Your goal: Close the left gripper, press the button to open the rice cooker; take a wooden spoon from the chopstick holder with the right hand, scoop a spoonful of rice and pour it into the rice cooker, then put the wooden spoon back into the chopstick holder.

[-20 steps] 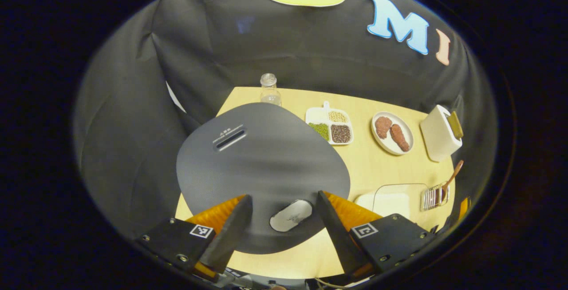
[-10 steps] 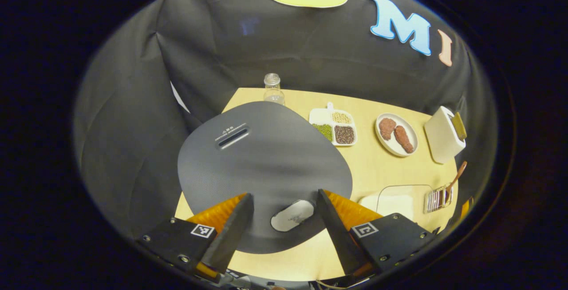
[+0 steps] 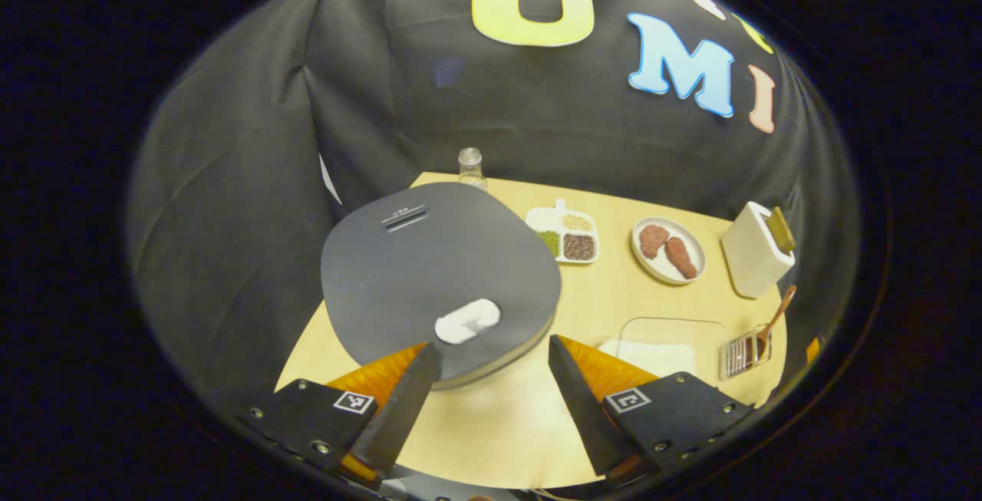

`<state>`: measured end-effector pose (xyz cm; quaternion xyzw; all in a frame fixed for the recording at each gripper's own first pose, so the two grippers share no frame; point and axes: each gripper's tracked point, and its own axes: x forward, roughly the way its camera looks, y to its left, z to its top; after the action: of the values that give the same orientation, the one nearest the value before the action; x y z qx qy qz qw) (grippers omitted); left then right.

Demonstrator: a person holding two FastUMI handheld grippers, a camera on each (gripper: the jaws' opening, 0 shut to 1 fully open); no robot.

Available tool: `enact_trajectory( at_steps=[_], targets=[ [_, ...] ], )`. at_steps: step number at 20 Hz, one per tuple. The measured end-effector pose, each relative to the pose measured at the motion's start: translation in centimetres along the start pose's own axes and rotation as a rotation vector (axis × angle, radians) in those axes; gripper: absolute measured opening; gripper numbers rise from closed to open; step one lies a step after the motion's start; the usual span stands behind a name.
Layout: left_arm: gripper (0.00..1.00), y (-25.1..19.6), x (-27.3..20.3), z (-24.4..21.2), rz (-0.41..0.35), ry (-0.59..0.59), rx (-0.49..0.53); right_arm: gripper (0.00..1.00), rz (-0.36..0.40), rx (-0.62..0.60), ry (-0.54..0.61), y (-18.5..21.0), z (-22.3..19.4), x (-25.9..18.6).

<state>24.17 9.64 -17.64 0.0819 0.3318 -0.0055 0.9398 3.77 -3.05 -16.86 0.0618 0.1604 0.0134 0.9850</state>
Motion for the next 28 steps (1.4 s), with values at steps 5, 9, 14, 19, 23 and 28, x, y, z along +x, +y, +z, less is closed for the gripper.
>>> enact_trajectory(
  at_steps=[5,9,14,19,23,28],
  targets=[
    [0.93,-5.5,-9.4,6.0,-0.128,-0.267,0.05,0.99,0.018,-0.029,-0.046,-2.7,3.5,-0.3],
    [0.93,-9.1,-17.4,12.2,-0.224,-0.535,0.105,0.98,-0.042,-0.019,-0.177,-3.7,9.8,-1.7],
    [0.92,-9.2,-25.5,16.1,-0.227,-0.765,0.077,0.98,-0.116,-0.084,-0.373,-2.6,17.4,-7.0],
    [0.92,-5.7,-33.1,13.8,-0.246,-0.803,-0.045,0.98,-0.132,-0.08,-0.441,-0.1,18.5,-12.8],
    [0.91,-0.1,-37.0,9.0,-0.138,-0.843,-0.05,0.98,-0.176,-0.116,-0.454,-0.5,16.6,-16.7],
    [0.92,3.4,-38.8,4.3,-0.088,-0.84,-0.05,0.98,-0.215,-0.06,-0.432,-1.1,13.1,-20.1]
  ],
)
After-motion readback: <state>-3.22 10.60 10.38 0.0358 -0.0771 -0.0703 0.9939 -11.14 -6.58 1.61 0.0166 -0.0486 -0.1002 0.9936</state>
